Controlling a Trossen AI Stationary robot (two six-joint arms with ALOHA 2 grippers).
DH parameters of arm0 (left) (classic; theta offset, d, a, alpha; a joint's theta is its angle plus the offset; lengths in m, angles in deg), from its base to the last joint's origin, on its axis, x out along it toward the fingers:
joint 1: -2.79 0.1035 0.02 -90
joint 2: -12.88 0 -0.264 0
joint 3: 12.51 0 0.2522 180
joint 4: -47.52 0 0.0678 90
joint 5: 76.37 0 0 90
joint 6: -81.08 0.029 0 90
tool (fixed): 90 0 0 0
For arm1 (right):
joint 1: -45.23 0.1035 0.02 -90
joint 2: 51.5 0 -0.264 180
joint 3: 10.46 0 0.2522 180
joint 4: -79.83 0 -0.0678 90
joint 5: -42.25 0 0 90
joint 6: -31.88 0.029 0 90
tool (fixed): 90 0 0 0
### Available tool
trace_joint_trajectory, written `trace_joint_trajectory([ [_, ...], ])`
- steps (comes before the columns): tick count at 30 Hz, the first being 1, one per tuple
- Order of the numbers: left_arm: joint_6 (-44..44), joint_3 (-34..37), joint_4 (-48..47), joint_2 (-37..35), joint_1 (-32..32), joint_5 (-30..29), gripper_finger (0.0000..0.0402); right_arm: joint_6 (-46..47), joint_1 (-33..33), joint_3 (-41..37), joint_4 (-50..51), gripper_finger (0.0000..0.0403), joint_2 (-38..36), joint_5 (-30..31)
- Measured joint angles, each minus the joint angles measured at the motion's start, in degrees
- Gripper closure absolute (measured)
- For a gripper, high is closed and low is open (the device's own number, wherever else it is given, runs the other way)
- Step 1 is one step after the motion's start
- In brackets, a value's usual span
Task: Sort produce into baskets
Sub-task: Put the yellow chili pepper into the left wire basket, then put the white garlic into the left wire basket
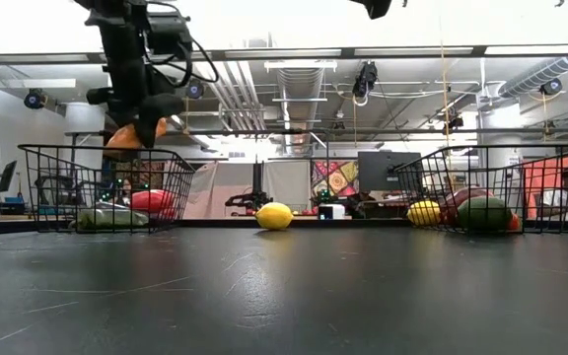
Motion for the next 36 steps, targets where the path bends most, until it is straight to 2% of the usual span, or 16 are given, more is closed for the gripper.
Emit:
trace_joint_trajectory([
  [2,-0.3,0.0,0.0,0.6,0.0,-1.8,0.0275,0.0,0.0,0.0,0.3,0.0089,0.0,0.0],
  [13,-0.5,0.0,0.0,2.0,-0.8,-1.8,0.0186,0.2,0.0,0.0,0.7,0.0085,0.0,0.0],
  [19,-1.1,0.0,0.0,0.8,-4.7,-1.8,0.0166,-1.0,0.0,0.0,0.7,0.0085,0.0,0.0],
  [26,-8.8,0.0,-2.1,-1.4,-15.8,0.7,0.0169,-1.1,-0.7,0.0,1.7,0.0081,0.0,0.0],
  [30,-16.5,0.0,-3.2,-2.3,-24.9,2.0,0.0169,-1.6,-1.4,0.0,2.0,0.0085,0.0,-0.1],
  [36,-30.3,-1.6,-4.2,-1.9,-39.5,8.2,0.0169,-2.3,-2.4,0.0,2.1,0.0080,0.0,-0.1],
])
